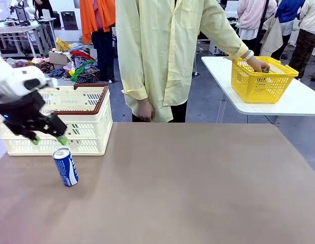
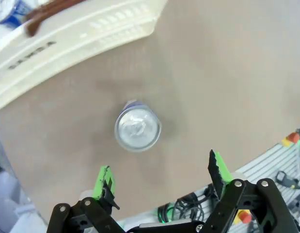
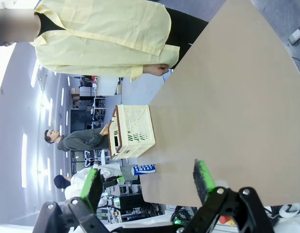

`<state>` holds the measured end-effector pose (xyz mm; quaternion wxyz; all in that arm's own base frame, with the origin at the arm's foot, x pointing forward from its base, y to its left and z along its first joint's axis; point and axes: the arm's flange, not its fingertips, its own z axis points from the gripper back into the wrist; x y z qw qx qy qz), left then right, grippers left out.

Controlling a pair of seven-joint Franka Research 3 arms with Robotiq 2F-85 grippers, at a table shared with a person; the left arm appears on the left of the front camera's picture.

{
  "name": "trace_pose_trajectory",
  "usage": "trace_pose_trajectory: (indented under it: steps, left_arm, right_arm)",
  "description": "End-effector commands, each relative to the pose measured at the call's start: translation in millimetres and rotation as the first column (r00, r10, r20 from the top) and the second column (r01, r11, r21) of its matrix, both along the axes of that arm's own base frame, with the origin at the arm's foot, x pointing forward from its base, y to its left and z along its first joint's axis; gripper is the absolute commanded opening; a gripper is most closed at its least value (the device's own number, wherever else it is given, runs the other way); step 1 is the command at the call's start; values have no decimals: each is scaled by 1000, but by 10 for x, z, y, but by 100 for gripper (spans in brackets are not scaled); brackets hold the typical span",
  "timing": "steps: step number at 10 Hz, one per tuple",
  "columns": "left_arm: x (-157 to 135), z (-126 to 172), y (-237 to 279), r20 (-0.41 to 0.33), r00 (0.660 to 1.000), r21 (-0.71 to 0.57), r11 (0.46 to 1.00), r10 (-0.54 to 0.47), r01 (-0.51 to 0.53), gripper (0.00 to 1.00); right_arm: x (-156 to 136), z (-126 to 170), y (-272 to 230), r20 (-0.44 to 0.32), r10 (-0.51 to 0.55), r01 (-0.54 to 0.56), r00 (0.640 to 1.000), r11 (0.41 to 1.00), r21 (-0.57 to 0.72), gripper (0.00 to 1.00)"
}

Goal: Place the drinks into the Shopping basket.
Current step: Pick up one drink and place it into the Shopping basket.

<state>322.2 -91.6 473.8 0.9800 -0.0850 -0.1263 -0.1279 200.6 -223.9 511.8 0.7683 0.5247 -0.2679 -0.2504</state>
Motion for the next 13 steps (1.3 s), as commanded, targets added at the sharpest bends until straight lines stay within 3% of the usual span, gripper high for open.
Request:
trace_pose_trajectory:
  steps: [1, 3, 7, 13]
  left_arm:
    - [220, -46, 150, -53, 999, -36, 999, -3, 1, 100]
    - [358, -258, 224, -128, 987, -19, 995, 94, -97, 100]
    - [434, -592, 173, -216, 973, -6, 996, 88, -91, 100]
    - [560, -855, -40, -206, 973, 43, 994, 106, -100, 100]
  right_arm:
    - [4, 18, -7, 25, 7, -7, 1000, 1000, 5, 100]
    - [4, 18, -7, 25, 7, -7, 1000, 1000, 5, 100]
    - [4, 18, -7, 25, 7, -7, 1000, 1000, 5, 100]
    - [4, 18, -7, 25, 7, -7, 1000, 1000, 5, 100]
